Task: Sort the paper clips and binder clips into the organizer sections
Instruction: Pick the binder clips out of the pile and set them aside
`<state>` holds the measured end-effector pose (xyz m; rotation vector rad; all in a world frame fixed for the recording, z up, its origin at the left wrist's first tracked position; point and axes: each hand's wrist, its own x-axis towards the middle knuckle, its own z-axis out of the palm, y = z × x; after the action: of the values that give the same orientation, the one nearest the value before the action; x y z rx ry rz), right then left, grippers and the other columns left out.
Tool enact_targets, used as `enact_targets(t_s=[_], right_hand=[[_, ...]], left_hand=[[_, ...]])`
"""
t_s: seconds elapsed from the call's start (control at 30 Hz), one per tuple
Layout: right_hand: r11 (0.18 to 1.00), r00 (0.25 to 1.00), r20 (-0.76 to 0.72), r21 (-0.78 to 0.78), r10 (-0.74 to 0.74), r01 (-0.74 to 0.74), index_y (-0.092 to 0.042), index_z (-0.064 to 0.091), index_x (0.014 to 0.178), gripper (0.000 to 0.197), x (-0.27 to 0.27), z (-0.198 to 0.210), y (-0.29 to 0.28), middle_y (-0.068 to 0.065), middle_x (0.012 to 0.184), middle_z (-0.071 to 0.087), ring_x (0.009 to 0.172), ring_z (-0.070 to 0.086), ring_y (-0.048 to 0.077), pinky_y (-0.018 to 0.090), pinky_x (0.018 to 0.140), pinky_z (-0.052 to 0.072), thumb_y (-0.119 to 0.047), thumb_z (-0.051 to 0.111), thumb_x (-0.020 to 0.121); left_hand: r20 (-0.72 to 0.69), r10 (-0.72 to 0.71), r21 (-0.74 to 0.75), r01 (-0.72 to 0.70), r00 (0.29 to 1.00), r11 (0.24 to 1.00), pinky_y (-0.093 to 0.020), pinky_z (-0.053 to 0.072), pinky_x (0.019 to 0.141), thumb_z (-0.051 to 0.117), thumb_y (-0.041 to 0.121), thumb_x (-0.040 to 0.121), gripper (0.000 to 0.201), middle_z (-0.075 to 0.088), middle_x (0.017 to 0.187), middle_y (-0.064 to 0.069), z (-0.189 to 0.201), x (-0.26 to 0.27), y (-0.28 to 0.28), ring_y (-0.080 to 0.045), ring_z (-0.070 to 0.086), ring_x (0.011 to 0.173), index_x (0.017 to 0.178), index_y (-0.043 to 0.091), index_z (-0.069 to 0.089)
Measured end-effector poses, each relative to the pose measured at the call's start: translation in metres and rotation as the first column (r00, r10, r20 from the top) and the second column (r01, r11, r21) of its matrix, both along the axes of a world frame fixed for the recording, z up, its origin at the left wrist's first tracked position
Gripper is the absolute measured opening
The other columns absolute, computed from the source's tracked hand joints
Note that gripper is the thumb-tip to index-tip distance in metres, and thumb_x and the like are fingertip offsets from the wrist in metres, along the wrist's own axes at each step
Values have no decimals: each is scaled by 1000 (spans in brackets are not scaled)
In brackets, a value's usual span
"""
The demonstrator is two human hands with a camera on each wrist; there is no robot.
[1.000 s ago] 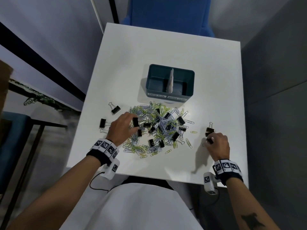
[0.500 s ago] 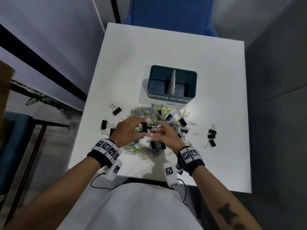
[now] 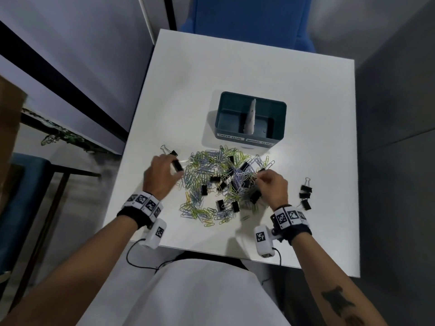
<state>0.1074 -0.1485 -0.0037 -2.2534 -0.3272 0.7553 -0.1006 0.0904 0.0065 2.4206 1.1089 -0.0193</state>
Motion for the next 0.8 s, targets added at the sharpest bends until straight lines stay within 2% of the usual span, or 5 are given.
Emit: enact_targets(t_s=[0.1, 0.2, 0.4, 0.6, 0.8], right_hand=[[976, 964, 243, -212, 108, -56, -13, 63, 111, 27, 15, -11, -16, 11, 114, 56, 107, 51, 28, 33, 83, 46, -11, 66, 84], [955, 969, 213, -291, 128, -62, -13, 56, 124, 41, 19, -24, -20, 17, 124, 47, 115, 44, 33, 43, 91, 45, -17, 66, 84], [930, 951, 197, -327, 239, -166, -12, 52, 130, 48, 6, -28, -12, 17, 125, 43, 115, 43, 35, 44, 89, 46, -20, 67, 85], [927, 962, 239, -373, 132, -35, -10, 53, 126, 45, -3, -29, -16, 19, 127, 42, 118, 39, 37, 45, 85, 47, -20, 65, 84], [937, 977, 173, -344, 125, -59, -7, 48, 133, 48, -14, -27, 2, 20, 127, 41, 118, 40, 36, 45, 92, 45, -14, 59, 87]], left_hand=[[-83, 152, 66, -147, 985, 987, -42, 45, 75, 73, 32, 79, 35, 59, 110, -9, -10, -4, 32, -29, 47, 107, 107, 14, 60], [-142, 221, 14, -222, 965, 975, -44, 45, 80, 71, 34, 80, 36, 59, 110, -12, -22, -5, 47, -32, 47, 110, 105, 11, 60], [-152, 162, 57, -155, 975, 986, -47, 44, 84, 70, 28, 83, 43, 55, 116, -18, -19, -7, 41, -35, 45, 112, 117, 6, 56], [-163, -130, -52, 123, 978, 991, -39, 48, 71, 56, 4, 90, 29, 52, 120, -17, -23, -3, -16, -34, 61, 90, 119, 0, 52], [-229, -96, -136, 66, 969, 989, -41, 43, 65, 54, -7, 85, 30, 46, 114, -20, -32, 26, -48, -39, 57, 88, 115, -2, 50]])
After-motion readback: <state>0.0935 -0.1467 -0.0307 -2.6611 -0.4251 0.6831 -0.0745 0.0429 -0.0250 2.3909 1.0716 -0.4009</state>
